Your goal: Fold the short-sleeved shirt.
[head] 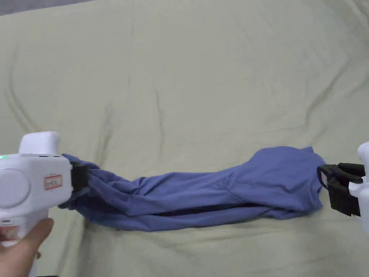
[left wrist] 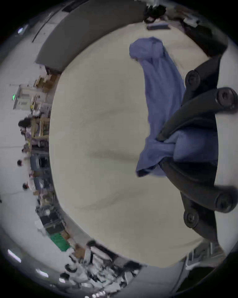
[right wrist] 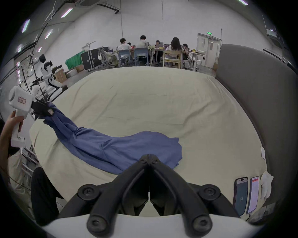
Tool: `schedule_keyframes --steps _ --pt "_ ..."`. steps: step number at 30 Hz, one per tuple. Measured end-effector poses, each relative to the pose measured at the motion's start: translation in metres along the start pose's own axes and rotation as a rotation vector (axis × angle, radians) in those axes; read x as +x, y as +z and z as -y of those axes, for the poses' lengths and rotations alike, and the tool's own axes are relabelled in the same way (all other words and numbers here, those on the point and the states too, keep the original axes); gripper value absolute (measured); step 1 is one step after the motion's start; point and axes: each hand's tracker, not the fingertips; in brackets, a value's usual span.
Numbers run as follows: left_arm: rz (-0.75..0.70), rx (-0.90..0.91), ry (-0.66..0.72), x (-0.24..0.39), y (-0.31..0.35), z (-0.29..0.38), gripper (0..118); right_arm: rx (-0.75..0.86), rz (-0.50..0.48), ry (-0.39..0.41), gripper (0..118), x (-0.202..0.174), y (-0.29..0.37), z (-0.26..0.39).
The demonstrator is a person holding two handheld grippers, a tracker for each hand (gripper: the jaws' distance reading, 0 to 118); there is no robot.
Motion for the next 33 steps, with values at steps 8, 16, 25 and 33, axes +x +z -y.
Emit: schedule_keyframes --steps 8,16,25,33 --pt "0.264 -0.169 -0.145 0.137 -0.082 0.005 16 0.005 0.034 -0.052 2 0.029 0.013 0.011" --pt "0.57 -0.111 0.214 0.078 -0.054 0.0 96 -0.024 0.05 -0.102 2 0.044 0.011 0.023" --pt "0.153 -0.033 0.011 0.047 -0.05 -0.002 0 -0.035 0.017 -0.073 2 0.028 0.003 0.02" --pt "0.088 -0.155 -0.277 0.168 -0.102 0.037 0 -0.06 0.067 -0.035 2 0.03 0.002 0.017"
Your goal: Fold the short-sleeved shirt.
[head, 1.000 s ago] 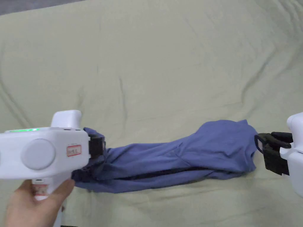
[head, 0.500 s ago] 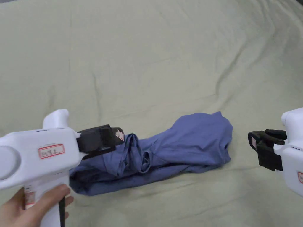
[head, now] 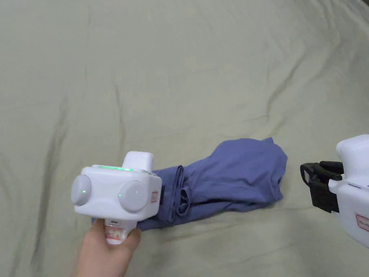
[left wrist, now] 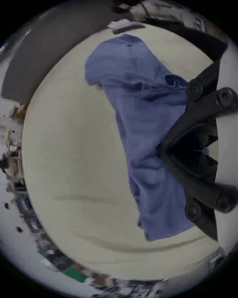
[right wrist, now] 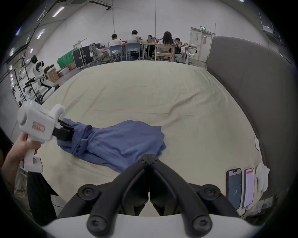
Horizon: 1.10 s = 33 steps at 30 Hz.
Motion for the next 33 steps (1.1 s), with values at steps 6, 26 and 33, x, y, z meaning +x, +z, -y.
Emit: schedule_keyframes --steps 6,26,33 --pt "-0.045 0.034 -0.144 0.051 0.016 -0.009 0 -0.006 -0.008 -0.015 2 -0.001 -0.004 -0.001" --pt "0.108 0.122 0.294 -0.16 0.063 0.041 107 0.027 -0.028 0.043 2 -0.035 0.021 -0.019" --pt "0.166 -0.012 0.222 -0.122 -0.027 0.031 84 -0.028 -0.021 0.07 2 -0.04 0.01 -0.013"
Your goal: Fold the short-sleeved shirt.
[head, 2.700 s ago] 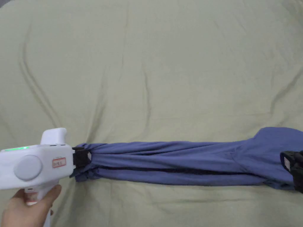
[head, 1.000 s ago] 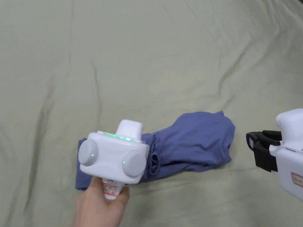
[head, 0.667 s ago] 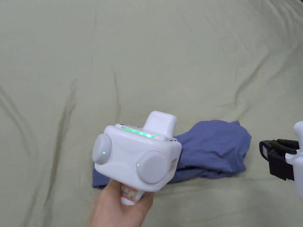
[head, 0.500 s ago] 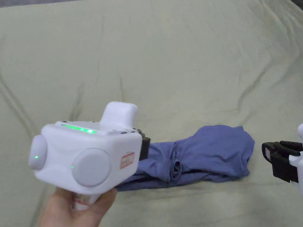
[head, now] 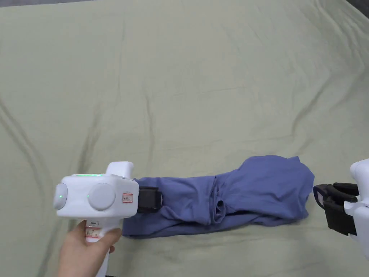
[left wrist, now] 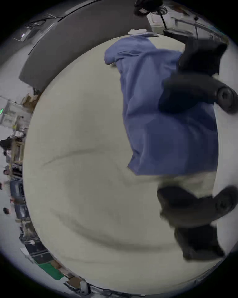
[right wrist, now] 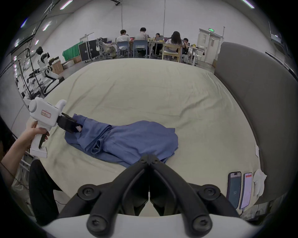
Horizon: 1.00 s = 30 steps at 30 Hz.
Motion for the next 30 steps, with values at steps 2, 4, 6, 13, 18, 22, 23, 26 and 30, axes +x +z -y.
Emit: schedule_keyframes --steps 2,4,6,13,18,22,23,26,30 --pt "0.05 0.088 -0.005 0.0 0.015 0.002 72 -0.014 0.001 0.006 2 0.001 0.0 0.002" --pt "-0.055 0.103 -0.063 -0.005 0.029 0.003 24 -0.022 0.016 0.019 2 0.0 -0.002 0.003" --pt "0.055 0.065 0.008 -0.018 0.041 0.0 21 -0.028 0.025 0.028 2 0.0 -0.005 0.003" --pt "-0.157 0.084 -0.031 -0.054 0.096 -0.006 21 -0.01 0.005 0.03 2 -0.006 -0.005 -0.004" --pt "-0.325 0.077 0.092 -0.093 0.15 -0.002 21 0.022 -0.031 0.015 2 -0.007 -0.009 -0.009" --pt "-0.32 0.078 0.107 -0.082 0.171 0.004 21 0.047 -0.066 -0.017 2 -0.003 -0.012 -0.011" --pt "-0.252 0.092 0.126 -0.073 0.171 0.003 21 0.05 -0.071 -0.022 2 -0.002 -0.013 -0.01" --pt "-0.144 0.091 0.065 -0.026 0.157 -0.009 21 0.058 -0.078 -0.038 2 0.005 -0.012 -0.007" --pt "-0.015 0.035 -0.05 0.048 0.103 -0.032 21 0.062 -0.066 -0.069 2 0.019 -0.003 0.002"
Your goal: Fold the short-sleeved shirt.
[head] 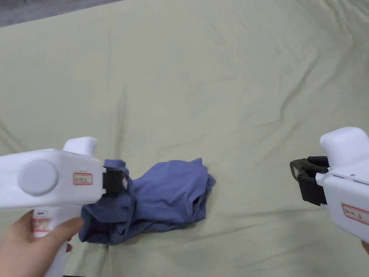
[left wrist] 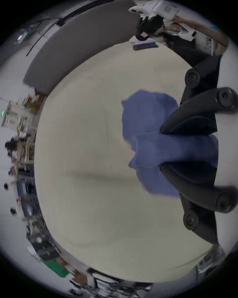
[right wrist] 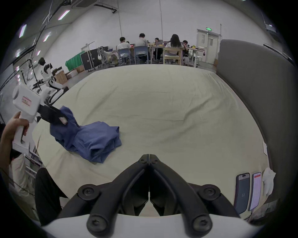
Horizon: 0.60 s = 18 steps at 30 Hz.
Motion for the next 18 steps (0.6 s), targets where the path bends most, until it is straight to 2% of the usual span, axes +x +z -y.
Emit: schedule_keyframes --steps 3,6,7,8,10,11,13,15,18 --pt "0.08 -0.066 -0.006 0.036 -0.047 -0.011 21 -0.008 0.032 -0.026 2 0.015 0.008 0.009" --pt "0.066 -0.102 -0.019 0.052 -0.076 -0.015 21 -0.026 0.069 -0.052 2 0.03 0.014 0.018" --pt "0.061 -0.096 -0.032 0.055 -0.076 -0.014 24 -0.032 0.077 -0.064 2 0.035 0.014 0.021" --pt "0.081 -0.076 -0.039 0.055 -0.072 -0.012 39 -0.037 0.079 -0.073 2 0.039 0.014 0.023" --pt "0.28 -0.019 0.016 0.048 -0.057 -0.013 99 -0.045 0.08 -0.097 2 0.045 0.012 0.027" --pt "0.319 0.001 0.043 0.044 -0.044 -0.014 106 -0.046 0.078 -0.103 2 0.046 0.01 0.028" --pt "0.249 0.107 0.01 0.029 -0.002 -0.012 106 -0.049 0.076 -0.109 2 0.045 0.008 0.027" --pt "0.107 0.208 -0.036 0.015 0.029 -0.01 106 -0.045 0.076 -0.107 2 0.043 0.007 0.027" --pt "-0.096 0.17 -0.034 -0.001 0.048 0.003 105 -0.043 0.067 -0.104 2 0.038 0.005 0.025"
